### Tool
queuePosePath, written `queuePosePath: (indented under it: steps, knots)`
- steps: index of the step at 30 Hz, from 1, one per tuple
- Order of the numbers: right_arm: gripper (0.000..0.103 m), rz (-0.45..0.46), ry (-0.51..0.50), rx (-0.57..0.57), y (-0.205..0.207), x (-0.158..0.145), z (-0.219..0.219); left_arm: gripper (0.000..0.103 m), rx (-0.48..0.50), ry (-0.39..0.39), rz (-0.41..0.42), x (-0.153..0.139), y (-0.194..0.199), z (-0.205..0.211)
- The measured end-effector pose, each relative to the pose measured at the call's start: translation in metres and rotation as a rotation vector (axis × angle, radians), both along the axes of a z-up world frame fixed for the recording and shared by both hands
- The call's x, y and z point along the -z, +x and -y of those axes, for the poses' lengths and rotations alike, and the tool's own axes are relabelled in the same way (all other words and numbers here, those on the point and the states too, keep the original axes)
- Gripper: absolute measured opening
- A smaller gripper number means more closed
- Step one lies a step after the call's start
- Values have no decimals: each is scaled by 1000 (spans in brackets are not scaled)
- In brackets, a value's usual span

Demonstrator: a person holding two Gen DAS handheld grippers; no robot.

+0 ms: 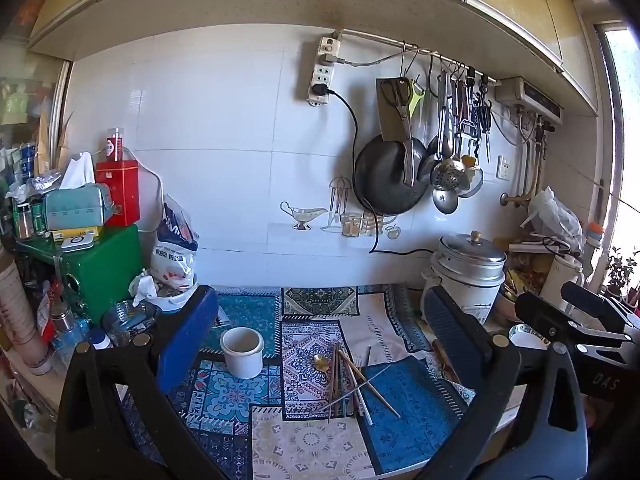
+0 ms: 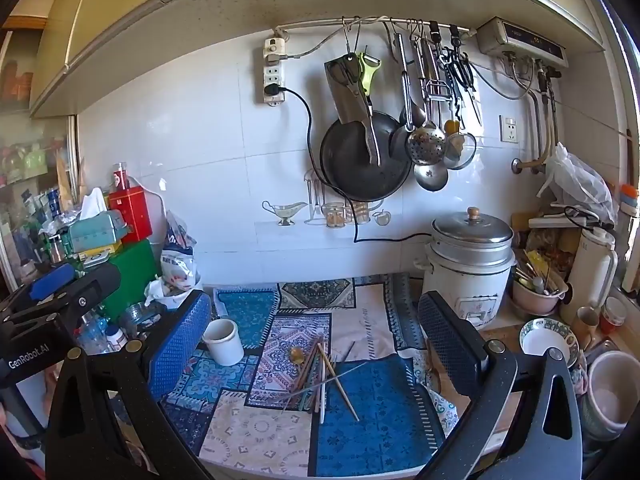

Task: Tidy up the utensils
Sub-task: 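Move both grippers down toward the utensil pile beside the white cup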

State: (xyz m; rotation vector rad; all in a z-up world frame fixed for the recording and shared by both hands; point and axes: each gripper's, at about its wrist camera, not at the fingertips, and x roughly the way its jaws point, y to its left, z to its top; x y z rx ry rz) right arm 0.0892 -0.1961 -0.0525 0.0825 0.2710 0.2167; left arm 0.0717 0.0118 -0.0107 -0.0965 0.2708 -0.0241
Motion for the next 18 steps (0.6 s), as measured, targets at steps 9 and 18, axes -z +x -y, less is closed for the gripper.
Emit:
queuePosePath:
  steps: [9,18]
  knots:
    - [103,-171,-56,66,66,30,-10,103,28,40,-174,44,82,-11]
    - [103,-465,-103,139,150,102,-18,103,106,3,-394,104,170,-30]
